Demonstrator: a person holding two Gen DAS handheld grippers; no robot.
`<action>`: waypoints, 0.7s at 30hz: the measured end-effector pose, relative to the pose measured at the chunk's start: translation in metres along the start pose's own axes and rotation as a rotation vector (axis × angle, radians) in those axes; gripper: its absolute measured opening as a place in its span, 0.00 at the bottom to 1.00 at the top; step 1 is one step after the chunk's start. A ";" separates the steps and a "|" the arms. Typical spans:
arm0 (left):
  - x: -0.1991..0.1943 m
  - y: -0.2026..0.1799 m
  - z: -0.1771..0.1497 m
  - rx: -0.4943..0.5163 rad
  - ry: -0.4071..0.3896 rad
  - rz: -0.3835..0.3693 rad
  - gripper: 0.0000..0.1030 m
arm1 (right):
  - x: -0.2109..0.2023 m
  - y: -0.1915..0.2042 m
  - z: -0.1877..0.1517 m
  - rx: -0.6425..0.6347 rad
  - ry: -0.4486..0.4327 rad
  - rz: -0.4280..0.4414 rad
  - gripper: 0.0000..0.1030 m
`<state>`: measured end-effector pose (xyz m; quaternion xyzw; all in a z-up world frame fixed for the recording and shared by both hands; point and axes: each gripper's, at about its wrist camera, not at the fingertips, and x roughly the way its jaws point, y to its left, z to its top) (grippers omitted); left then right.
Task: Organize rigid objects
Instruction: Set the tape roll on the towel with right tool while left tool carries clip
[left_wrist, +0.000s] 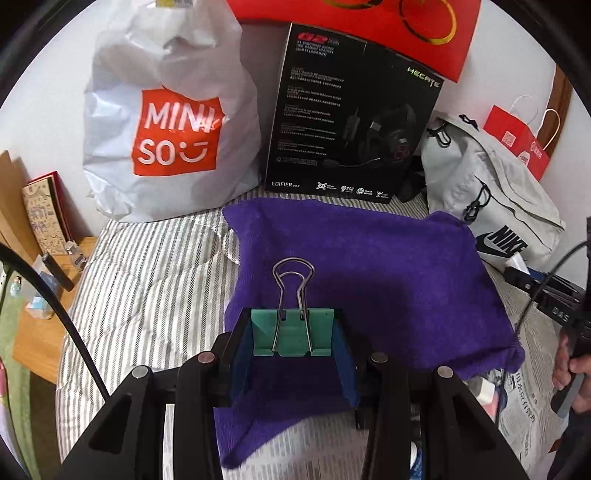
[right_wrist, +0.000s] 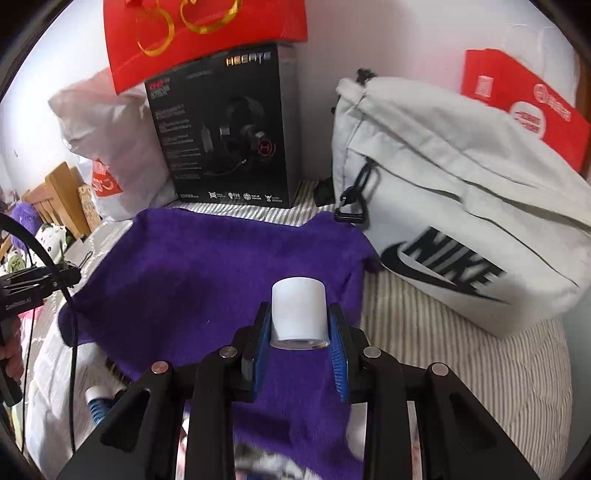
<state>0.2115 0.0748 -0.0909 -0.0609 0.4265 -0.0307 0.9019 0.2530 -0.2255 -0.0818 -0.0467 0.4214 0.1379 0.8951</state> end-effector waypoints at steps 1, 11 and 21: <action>0.003 0.000 0.001 0.000 0.003 -0.001 0.38 | 0.007 0.001 0.003 -0.002 0.005 0.003 0.29; 0.029 0.006 0.009 -0.004 0.035 -0.014 0.38 | 0.095 0.010 0.021 -0.010 0.146 -0.022 0.29; 0.052 -0.001 0.021 -0.005 0.066 -0.049 0.38 | 0.113 0.014 0.024 -0.030 0.224 -0.033 0.30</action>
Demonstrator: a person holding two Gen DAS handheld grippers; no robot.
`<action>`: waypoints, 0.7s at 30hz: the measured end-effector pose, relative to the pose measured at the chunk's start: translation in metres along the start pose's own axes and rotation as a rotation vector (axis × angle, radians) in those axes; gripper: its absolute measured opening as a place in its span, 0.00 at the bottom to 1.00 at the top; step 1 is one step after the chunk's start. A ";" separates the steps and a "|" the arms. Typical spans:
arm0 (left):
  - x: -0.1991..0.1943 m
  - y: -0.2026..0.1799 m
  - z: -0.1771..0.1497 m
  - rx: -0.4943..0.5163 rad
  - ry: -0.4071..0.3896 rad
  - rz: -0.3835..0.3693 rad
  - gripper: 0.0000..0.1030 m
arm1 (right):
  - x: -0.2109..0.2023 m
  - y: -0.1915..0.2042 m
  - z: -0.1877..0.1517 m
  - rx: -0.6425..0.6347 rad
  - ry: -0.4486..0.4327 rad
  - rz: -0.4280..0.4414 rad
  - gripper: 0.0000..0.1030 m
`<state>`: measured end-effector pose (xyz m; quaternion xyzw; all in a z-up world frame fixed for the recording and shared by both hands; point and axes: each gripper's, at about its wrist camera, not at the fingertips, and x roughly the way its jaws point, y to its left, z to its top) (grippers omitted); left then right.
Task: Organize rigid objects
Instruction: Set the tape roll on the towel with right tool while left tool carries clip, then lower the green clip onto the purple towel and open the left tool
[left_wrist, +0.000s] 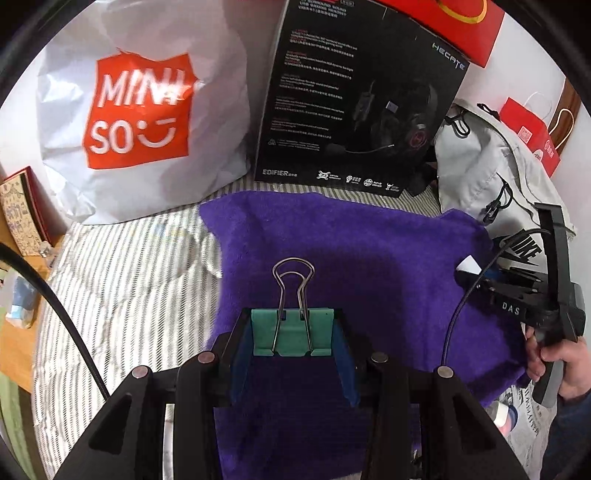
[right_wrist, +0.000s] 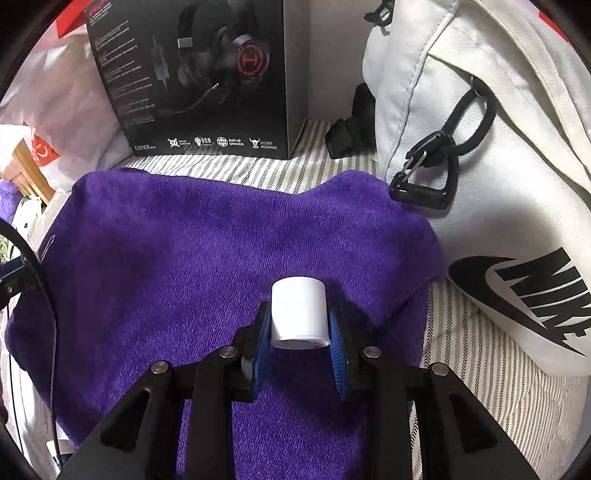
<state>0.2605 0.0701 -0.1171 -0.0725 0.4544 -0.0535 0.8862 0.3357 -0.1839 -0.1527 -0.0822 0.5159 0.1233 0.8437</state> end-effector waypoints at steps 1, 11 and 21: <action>0.002 -0.001 0.002 0.000 0.004 -0.001 0.38 | 0.000 0.001 0.000 -0.006 0.006 0.001 0.33; 0.033 -0.018 0.020 0.037 0.040 -0.001 0.38 | -0.033 0.003 -0.020 -0.002 -0.014 0.014 0.59; 0.059 -0.026 0.026 0.066 0.074 0.046 0.38 | -0.107 -0.010 -0.076 0.054 -0.089 0.066 0.60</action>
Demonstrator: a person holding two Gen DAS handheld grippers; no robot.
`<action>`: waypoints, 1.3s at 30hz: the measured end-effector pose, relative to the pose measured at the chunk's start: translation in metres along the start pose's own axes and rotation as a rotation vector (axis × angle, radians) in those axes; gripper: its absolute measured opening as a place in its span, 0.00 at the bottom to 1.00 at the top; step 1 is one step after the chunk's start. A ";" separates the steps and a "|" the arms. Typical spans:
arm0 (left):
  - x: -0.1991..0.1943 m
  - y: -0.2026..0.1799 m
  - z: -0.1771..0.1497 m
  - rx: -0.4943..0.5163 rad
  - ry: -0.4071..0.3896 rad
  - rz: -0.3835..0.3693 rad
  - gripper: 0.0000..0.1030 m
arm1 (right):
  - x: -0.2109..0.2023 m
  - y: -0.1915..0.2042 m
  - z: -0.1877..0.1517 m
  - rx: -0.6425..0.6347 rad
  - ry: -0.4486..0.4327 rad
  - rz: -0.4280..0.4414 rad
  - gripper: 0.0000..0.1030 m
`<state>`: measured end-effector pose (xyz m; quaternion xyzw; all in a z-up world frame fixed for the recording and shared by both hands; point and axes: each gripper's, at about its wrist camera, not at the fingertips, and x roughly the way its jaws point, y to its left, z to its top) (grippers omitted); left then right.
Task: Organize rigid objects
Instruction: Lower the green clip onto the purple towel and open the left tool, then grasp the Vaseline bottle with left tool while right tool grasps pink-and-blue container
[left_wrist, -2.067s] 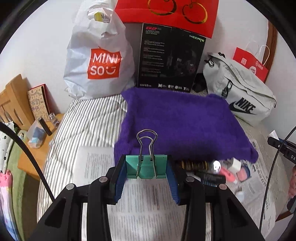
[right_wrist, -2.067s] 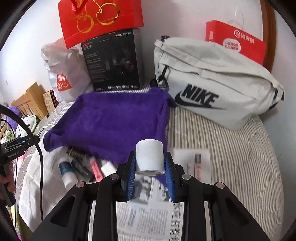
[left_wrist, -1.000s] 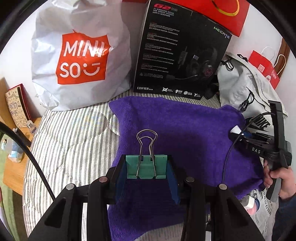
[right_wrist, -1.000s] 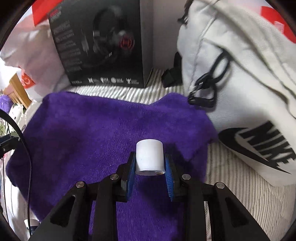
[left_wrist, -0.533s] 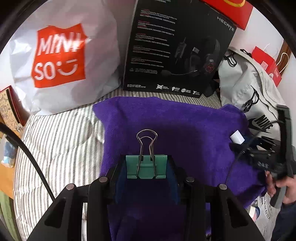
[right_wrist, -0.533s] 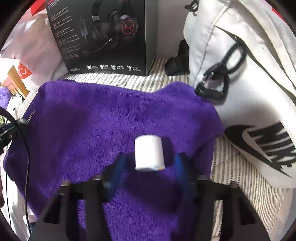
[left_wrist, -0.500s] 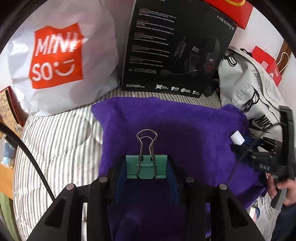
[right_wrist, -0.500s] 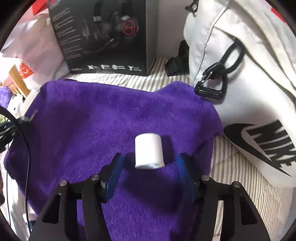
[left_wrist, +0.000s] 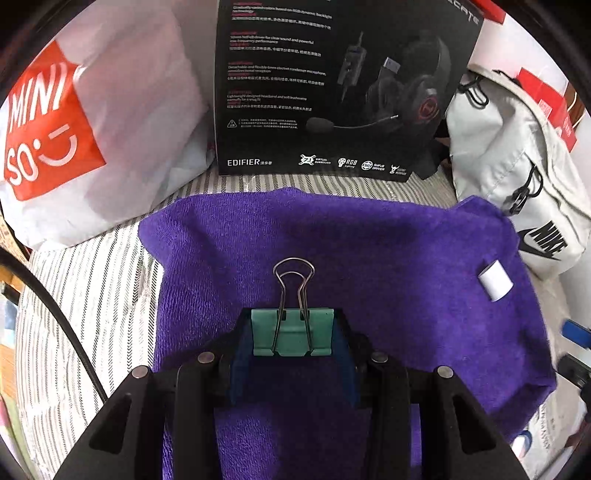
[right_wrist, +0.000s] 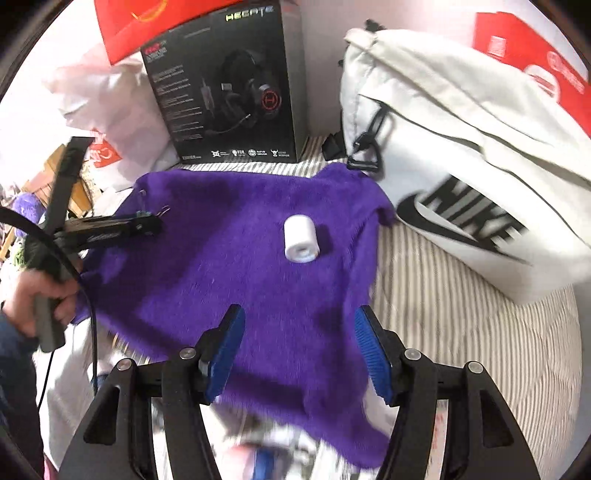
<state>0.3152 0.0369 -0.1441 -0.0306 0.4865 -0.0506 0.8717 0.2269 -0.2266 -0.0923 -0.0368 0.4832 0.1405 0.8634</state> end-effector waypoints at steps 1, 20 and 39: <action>0.001 -0.001 0.000 0.006 0.000 0.010 0.38 | -0.008 -0.002 -0.007 0.009 -0.004 0.003 0.60; -0.017 -0.016 -0.027 0.069 0.049 0.110 0.61 | -0.061 -0.036 -0.065 0.135 -0.010 -0.017 0.61; -0.115 -0.037 -0.148 -0.138 0.084 -0.157 0.64 | -0.093 -0.004 -0.086 0.097 -0.026 0.013 0.61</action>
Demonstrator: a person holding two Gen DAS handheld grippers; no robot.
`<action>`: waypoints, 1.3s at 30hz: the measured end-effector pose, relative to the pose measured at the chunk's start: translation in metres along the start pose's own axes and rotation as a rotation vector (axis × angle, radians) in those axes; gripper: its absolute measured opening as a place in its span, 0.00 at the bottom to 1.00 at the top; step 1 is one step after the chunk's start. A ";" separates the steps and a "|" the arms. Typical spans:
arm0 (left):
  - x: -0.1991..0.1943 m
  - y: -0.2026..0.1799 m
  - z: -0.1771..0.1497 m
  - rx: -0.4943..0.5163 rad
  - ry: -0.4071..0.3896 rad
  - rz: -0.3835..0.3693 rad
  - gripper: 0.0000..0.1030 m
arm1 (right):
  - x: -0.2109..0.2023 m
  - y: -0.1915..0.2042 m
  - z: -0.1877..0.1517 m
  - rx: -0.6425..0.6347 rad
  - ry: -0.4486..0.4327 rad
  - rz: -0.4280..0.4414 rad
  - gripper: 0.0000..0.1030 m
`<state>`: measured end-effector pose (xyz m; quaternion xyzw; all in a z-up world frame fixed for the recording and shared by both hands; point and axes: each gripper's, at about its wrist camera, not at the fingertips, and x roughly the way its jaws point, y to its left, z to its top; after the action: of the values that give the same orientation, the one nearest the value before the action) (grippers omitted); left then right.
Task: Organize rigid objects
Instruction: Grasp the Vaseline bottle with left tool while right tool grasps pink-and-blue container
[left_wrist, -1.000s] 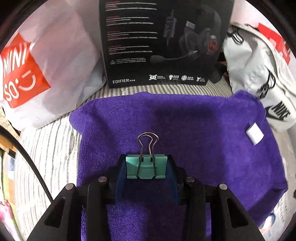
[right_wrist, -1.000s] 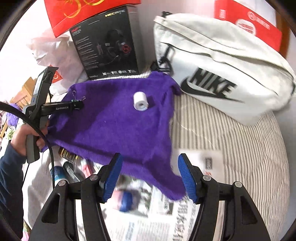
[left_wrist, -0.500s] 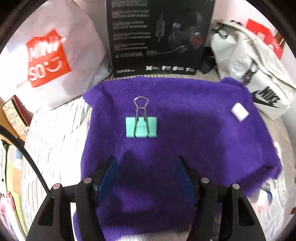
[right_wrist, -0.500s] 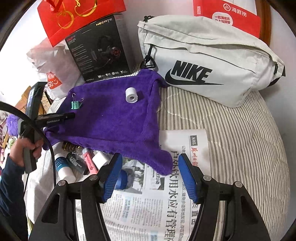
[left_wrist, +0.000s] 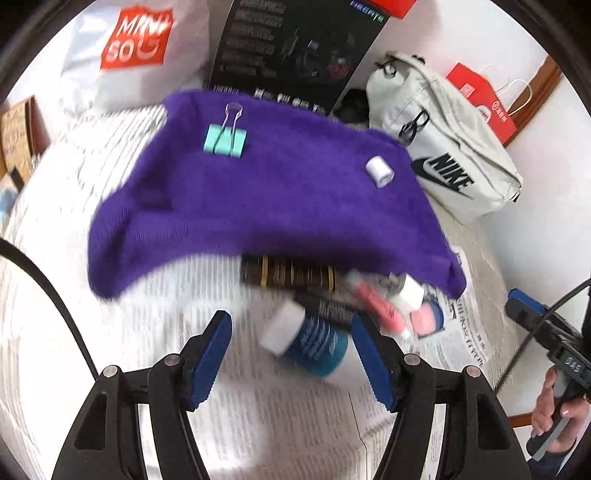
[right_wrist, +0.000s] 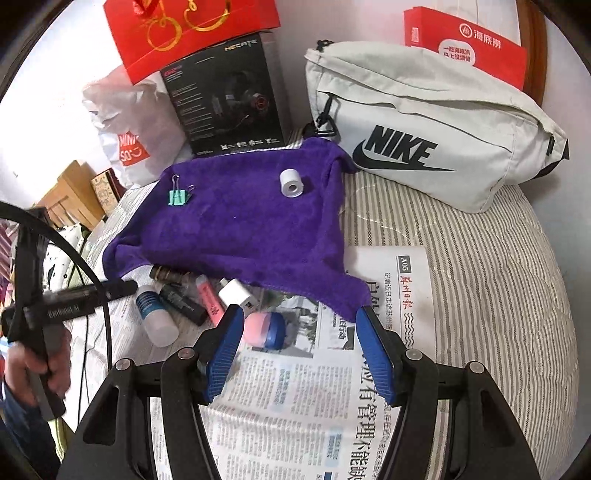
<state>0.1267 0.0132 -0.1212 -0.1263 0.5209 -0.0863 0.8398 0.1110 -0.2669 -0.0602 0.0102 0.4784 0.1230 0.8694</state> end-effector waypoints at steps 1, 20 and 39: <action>0.003 0.000 -0.002 -0.011 0.010 0.000 0.64 | -0.002 0.002 -0.002 -0.005 -0.001 -0.001 0.61; 0.017 -0.019 -0.028 0.158 0.052 0.174 0.74 | -0.018 0.007 -0.033 -0.043 0.004 -0.006 0.61; 0.022 -0.009 -0.024 0.277 -0.022 0.176 0.33 | 0.003 0.002 -0.039 -0.034 0.053 0.009 0.61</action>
<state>0.1147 -0.0046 -0.1476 0.0359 0.5038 -0.0822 0.8592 0.0800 -0.2686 -0.0833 -0.0056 0.4991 0.1351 0.8559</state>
